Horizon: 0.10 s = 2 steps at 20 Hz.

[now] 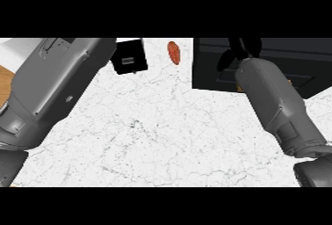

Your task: Pick up the can, place it into the drawer and close the drawer

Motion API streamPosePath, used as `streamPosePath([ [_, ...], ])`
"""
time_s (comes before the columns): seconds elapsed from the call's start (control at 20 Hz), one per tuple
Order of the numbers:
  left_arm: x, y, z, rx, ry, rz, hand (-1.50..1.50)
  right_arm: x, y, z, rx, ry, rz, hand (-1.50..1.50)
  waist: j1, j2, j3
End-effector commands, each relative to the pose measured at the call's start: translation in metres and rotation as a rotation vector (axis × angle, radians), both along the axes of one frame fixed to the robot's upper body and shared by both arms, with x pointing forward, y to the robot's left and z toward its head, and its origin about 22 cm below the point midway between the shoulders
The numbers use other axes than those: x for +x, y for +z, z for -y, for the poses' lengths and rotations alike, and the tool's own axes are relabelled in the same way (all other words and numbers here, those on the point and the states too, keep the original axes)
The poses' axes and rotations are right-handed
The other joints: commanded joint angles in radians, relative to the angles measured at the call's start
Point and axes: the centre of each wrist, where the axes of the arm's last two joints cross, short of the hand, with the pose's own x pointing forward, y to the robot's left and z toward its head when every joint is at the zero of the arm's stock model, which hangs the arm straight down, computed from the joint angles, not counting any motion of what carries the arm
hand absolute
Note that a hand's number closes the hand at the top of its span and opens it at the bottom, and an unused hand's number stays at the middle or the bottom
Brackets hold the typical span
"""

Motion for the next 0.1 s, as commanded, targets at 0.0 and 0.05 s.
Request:
streamPosePath([
  [0.0,-0.005,0.001,-0.013,-0.002,0.000,-0.009,-1.50,0.010,0.045,-0.019,0.127,0.028,0.121,-1.50,0.018,-0.017,-0.008],
  [0.05,-0.009,-0.008,-0.002,-0.006,-0.018,-0.011,-1.50,0.010,0.041,-0.016,0.140,0.018,0.121,-1.50,0.021,-0.014,-0.008],
])
